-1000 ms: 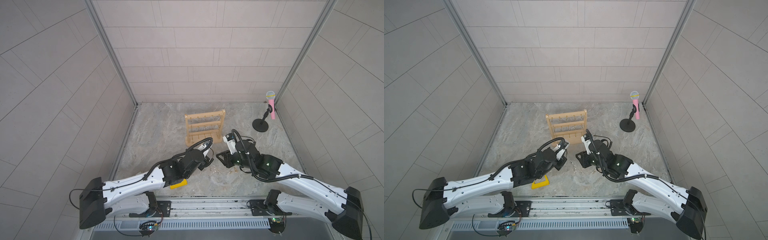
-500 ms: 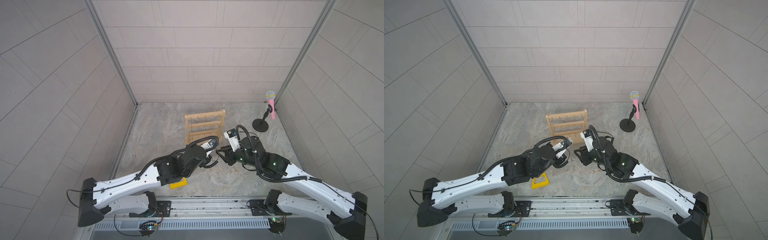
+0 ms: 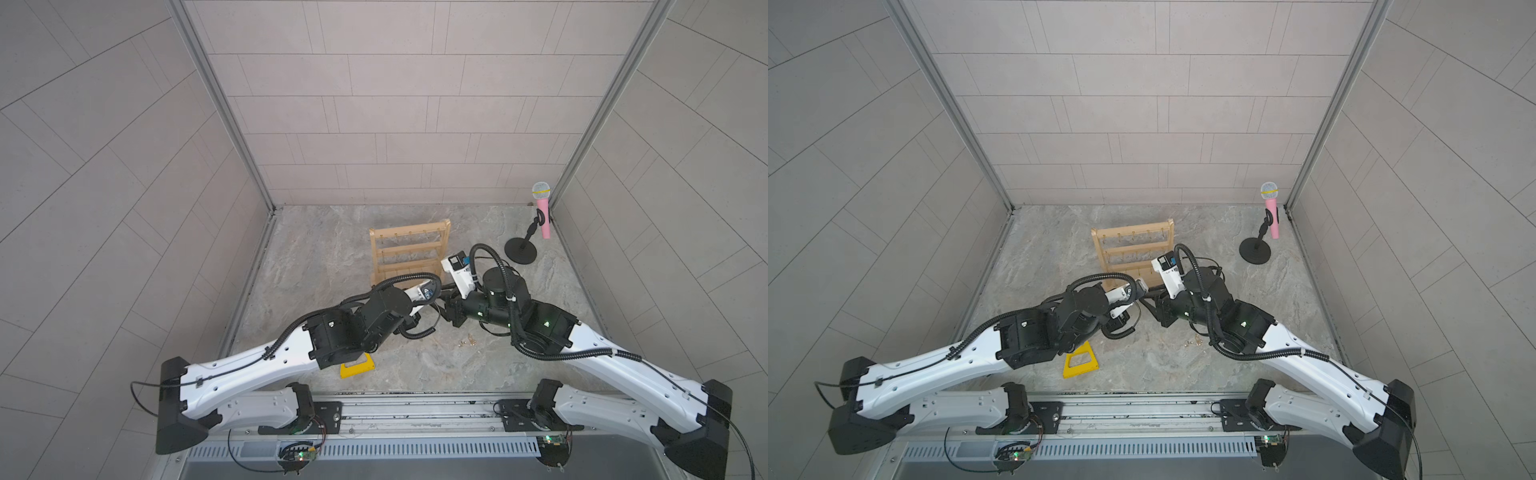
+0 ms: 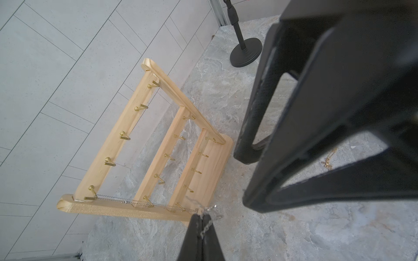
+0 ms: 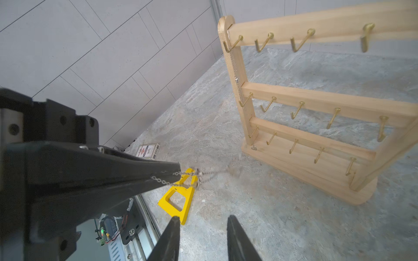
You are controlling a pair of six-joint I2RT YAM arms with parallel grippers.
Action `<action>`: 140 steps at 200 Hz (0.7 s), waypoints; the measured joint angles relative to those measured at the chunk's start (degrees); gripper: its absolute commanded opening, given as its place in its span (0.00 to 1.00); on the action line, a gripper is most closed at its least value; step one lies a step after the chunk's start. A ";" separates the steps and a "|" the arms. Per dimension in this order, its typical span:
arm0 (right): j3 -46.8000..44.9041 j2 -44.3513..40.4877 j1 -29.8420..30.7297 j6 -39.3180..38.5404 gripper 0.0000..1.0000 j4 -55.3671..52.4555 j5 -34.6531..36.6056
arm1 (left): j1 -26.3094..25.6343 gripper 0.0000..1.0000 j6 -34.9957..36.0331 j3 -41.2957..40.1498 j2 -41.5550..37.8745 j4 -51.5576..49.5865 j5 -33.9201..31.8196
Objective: Hang the necklace on the jewelry display stand
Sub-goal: Pick up the necklace from the center of the board.
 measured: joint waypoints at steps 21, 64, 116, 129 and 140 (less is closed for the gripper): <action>0.00 0.42 -0.04 -0.22 0.30 1.27 -0.92 | 0.00 0.00 0.39 0.07 0.00 -0.22 0.24; 0.00 2.01 -0.04 -0.31 0.27 2.27 -1.97 | 0.00 0.00 0.52 0.07 -0.44 0.24 0.72; 0.00 3.93 -0.04 -0.31 0.27 3.85 -2.69 | 0.00 0.00 0.55 0.07 -1.92 1.05 1.66; 0.00 4.22 -0.04 -0.31 0.27 4.37 -2.86 | 0.00 0.00 0.55 0.07 -1.92 1.05 1.68; 0.00 4.24 -0.04 -0.31 0.27 4.57 -2.95 | 0.00 0.00 0.55 0.07 -1.92 1.05 1.77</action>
